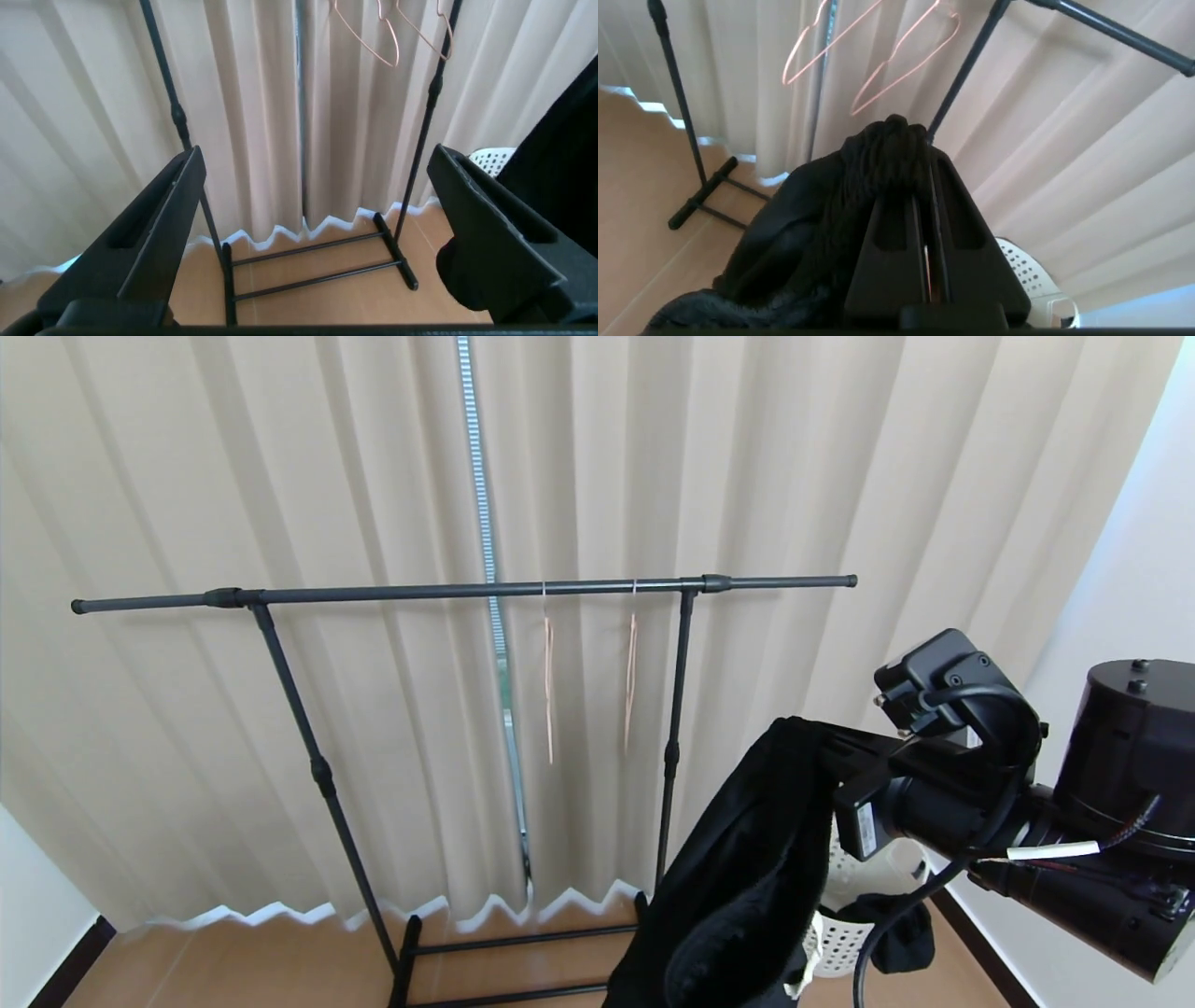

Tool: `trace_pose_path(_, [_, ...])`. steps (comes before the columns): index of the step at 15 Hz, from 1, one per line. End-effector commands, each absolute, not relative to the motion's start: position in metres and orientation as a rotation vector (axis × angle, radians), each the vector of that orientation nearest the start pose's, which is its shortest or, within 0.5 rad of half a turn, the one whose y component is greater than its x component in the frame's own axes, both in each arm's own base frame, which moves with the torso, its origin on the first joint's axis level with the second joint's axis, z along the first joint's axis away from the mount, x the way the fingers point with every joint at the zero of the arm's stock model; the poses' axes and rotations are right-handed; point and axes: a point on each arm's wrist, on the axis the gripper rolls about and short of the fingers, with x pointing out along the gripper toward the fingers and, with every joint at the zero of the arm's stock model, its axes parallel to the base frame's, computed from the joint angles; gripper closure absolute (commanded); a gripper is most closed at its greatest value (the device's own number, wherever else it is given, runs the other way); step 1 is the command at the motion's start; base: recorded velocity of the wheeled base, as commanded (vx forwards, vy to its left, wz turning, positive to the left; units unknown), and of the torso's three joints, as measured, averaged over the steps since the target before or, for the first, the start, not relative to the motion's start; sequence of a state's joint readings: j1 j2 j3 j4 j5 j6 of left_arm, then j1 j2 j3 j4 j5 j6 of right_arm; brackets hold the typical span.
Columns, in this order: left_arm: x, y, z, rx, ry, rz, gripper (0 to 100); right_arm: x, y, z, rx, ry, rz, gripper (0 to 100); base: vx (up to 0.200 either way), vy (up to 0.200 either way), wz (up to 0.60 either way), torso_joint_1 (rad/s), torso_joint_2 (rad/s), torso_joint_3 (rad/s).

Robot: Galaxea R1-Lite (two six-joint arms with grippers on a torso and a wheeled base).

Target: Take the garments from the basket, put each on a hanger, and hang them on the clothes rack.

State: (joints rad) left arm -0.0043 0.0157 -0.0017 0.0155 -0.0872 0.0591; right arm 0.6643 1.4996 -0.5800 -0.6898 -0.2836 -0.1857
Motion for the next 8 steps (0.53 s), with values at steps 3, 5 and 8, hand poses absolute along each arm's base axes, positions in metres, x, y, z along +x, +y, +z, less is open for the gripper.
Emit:
trace_pose_path(3, [-0.0218,-0.0019,0.0747,0.059,0.028,-0.093,0,0.196,0.1454,0.1825,-0.291,0.17,0.398,100,-0.067,0.0,0.2,0.008,0.01,-0.003])
trace_pose_path(5, [-0.0218,-0.0019,0.0747,0.059,0.028,-0.093,0,0.1953,0.1449,0.1837,-0.289,0.166,0.396,100,0.0,0.0,0.6,-0.029,0.0,0.027])
trace_pose_path(8, [-0.0218,-0.0018,0.0747,0.055,0.028,-0.09,0,0.1969,0.1455,0.1842,-0.279,0.144,0.389,100,0.0,0.0,0.0,0.0,0.0,0.0])
